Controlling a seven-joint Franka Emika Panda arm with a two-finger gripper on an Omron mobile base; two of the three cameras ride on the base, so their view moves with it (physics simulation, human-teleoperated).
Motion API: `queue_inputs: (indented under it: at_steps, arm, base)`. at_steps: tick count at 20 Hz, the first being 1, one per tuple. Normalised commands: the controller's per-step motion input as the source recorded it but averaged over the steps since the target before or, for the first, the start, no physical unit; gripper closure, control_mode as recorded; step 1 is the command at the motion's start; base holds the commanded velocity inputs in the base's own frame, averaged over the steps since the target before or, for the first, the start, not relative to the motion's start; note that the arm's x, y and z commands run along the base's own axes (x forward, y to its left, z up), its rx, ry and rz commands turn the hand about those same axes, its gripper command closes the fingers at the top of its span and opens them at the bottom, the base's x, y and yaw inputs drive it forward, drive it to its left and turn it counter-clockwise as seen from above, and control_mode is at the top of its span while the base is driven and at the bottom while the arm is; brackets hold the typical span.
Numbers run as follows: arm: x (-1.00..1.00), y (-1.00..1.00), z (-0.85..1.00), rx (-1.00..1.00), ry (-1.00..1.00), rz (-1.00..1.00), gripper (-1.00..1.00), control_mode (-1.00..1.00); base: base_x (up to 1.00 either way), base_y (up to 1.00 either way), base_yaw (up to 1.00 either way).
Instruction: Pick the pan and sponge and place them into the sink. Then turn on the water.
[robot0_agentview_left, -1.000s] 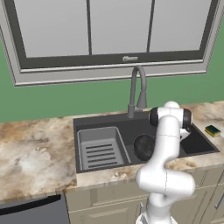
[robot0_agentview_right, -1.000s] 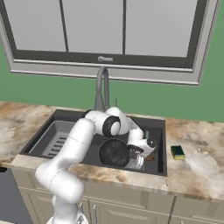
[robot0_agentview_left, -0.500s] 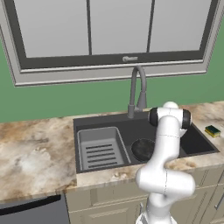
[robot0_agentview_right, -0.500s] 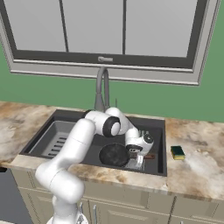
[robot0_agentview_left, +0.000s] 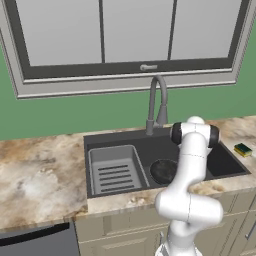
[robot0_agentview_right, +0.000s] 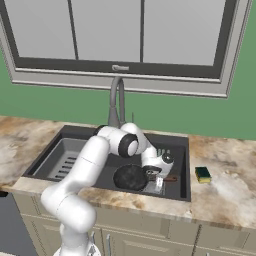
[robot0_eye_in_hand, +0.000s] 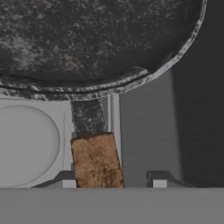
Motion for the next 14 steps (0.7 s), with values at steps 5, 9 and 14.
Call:
queue_inputs:
  at_steps: [5,9,14]
  arm:
    - [-0.10,0.00,0.00,-0.01,-0.13,0.02,-1.00,-1.00]
    - [-0.24,0.00,0.02,0.00,-0.23,0.02,-1.00,-1.00]
    - [-0.17,0.00,0.20,0.00,-0.19,0.02,-1.00,-1.00]
  base:
    - [0.00,0.00,0.00]
    - [0.00,0.00,0.00]
    - [0.00,0.00,0.00]
